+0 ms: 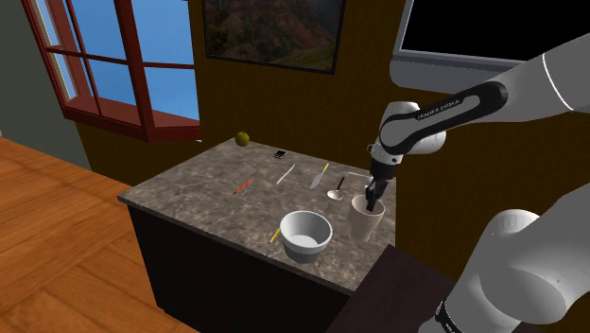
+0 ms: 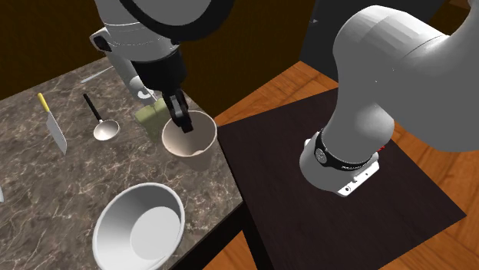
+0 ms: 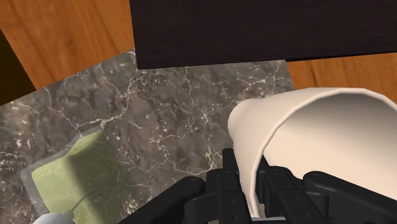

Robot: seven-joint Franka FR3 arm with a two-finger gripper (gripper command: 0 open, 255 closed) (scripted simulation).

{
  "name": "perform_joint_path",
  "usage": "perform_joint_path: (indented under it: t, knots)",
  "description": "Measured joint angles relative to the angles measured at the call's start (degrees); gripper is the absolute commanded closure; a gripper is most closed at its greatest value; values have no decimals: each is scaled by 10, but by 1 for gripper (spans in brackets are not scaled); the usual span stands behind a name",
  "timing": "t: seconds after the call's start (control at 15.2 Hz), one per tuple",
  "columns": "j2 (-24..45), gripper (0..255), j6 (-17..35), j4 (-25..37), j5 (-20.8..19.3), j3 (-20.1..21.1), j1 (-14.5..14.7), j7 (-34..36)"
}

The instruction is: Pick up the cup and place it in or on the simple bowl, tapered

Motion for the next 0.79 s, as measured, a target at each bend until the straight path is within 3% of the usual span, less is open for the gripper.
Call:
perform_joint_path:
  t: [0.66, 0.79]
  knots:
    - [-53, 255, -93, 42, -6, 23, -8, 19]
    - [-36, 255, -97, 63, 8, 32, 6, 29]
